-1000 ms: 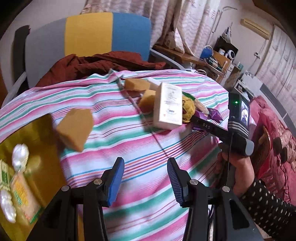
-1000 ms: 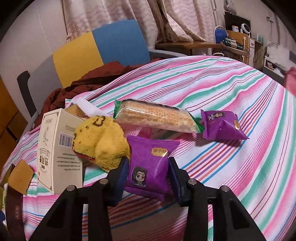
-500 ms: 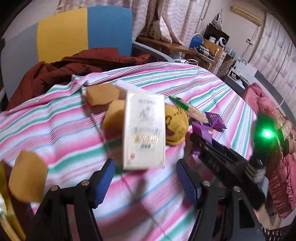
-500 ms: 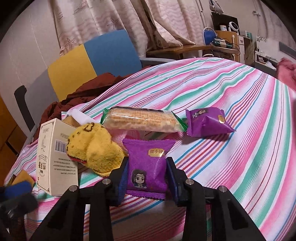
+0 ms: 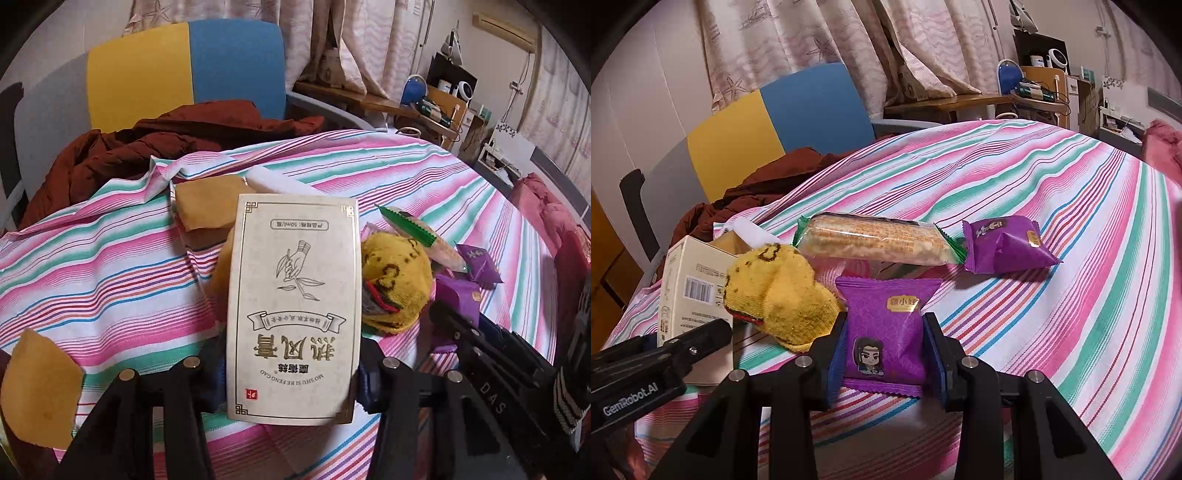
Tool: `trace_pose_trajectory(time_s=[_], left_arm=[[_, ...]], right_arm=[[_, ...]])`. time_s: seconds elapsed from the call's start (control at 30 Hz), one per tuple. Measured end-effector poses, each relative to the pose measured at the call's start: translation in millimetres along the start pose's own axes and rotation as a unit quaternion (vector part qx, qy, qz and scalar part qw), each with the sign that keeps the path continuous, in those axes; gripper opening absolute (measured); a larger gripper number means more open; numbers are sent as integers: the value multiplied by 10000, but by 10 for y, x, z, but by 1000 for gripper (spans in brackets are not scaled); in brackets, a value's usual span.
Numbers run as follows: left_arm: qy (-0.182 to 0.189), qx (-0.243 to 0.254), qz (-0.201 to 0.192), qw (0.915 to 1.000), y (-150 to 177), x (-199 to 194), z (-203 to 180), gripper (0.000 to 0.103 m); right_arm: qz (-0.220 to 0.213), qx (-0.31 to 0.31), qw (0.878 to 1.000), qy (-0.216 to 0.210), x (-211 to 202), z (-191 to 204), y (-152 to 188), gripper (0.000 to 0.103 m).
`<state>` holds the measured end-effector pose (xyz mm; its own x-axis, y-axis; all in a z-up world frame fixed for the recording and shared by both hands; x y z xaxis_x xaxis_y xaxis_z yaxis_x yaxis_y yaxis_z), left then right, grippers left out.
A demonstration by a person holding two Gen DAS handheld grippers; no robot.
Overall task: Organize objects
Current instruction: 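Grasp the white printed box with the left tool while the right tool grasps a purple snack packet, then carry both items to the gold tray and open both tools to release them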
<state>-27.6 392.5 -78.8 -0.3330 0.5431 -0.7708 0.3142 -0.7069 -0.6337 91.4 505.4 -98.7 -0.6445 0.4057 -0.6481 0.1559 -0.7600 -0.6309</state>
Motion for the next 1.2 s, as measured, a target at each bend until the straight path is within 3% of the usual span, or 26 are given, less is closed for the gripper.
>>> trace_pose_trajectory(time_s=[0.13, 0.3, 0.4, 0.47, 0.9, 1.2], left_arm=[[-89, 139, -197, 9997, 88, -79, -49, 52], [-543, 431, -390, 9968, 278, -175, -182, 51], [-407, 304, -189, 9985, 376, -125, -142, 51], [-334, 191, -261, 9989, 417, -168, -95, 51], [-505, 288, -373, 9976, 656, -342, -121, 51], [-469, 168, -428, 9978, 778, -520, -109, 51]], right_arm=[[-12, -9, 10000, 1, -3, -11, -4, 39], [-49, -41, 10000, -18, -24, 3, -8, 39], [-113, -101, 9999, -75, -51, 23, -14, 39], [-159, -160, 9997, -101, -72, 44, -15, 39], [-516, -872, 9944, -290, -260, 317, 63, 39], [-327, -1029, 9932, -427, -425, 403, 208, 39]])
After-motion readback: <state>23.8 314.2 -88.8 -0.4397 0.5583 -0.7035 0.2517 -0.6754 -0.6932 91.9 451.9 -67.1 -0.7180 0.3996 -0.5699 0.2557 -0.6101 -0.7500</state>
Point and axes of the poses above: each gripper's, at about its wrist camera, not at the fingertips, and x roughly the way its jaws point, z to its left, y to its underside, the point moved 2 cm from there along x, roughly the way its jaws point, and after that the axes turned 15 degrees about x, right-handed, at the moved point
